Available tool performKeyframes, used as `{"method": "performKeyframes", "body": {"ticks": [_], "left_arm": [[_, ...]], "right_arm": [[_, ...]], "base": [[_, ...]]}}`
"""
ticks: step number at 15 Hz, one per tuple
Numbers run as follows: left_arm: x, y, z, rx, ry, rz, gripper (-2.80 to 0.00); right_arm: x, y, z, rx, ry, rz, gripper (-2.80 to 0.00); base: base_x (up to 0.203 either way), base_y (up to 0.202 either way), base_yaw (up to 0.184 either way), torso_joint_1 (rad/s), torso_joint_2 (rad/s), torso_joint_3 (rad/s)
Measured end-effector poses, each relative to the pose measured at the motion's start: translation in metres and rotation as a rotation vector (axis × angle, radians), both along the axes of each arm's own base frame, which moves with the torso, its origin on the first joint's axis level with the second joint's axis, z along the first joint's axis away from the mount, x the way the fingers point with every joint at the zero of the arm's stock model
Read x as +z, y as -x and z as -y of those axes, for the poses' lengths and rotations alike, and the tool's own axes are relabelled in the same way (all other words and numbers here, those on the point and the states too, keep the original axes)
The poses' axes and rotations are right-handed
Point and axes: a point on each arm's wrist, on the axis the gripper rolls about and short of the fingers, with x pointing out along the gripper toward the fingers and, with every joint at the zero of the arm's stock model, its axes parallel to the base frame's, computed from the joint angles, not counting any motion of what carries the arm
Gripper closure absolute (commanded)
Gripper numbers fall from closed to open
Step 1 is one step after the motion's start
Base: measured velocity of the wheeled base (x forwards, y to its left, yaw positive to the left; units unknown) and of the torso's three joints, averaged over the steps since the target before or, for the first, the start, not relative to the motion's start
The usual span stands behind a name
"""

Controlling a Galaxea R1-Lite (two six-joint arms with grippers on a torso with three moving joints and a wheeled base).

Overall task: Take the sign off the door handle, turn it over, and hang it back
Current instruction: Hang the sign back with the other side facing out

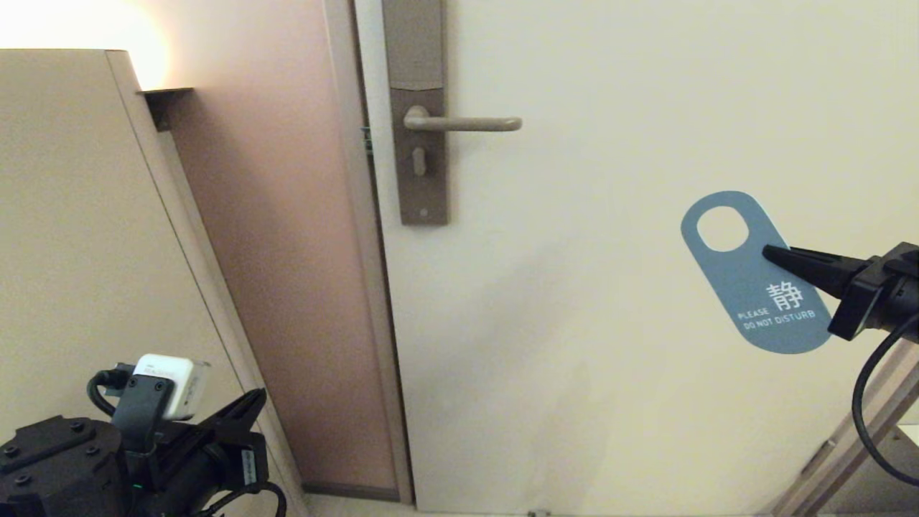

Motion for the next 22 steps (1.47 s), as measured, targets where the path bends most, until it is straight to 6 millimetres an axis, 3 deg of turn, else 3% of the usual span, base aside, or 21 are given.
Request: {"method": "performKeyframes", "body": {"ticks": [9,14,19,22], "left_arm": [[0.003,0.001,0.000,-0.016,-0.044,0.024,0.00],[0.017,0.008,-0.007,-0.024,-0.135,0.105,0.00],[0.021,0.021,-0.018,0.039,-0.231,0.103,0.00],[0.021,0.023,-0.032,0.184,-0.274,0.081,0.00]], "right_arm": [[0.000,0.000,0.000,0.000,0.000,0.000,0.00],[0.000,0.000,0.000,0.000,0.001,0.002,0.00],[0.002,0.001,0.000,0.000,0.001,0.009,0.00],[0.003,0.004,0.000,0.000,0.001,0.015,0.00]], "base": [[0.000,-0.039,0.000,0.000,0.00,0.000],[0.000,0.000,0.000,0.000,0.00,0.000],[0.000,0.000,0.000,0.000,0.00,0.000],[0.000,0.000,0.000,0.000,0.00,0.000]]}}
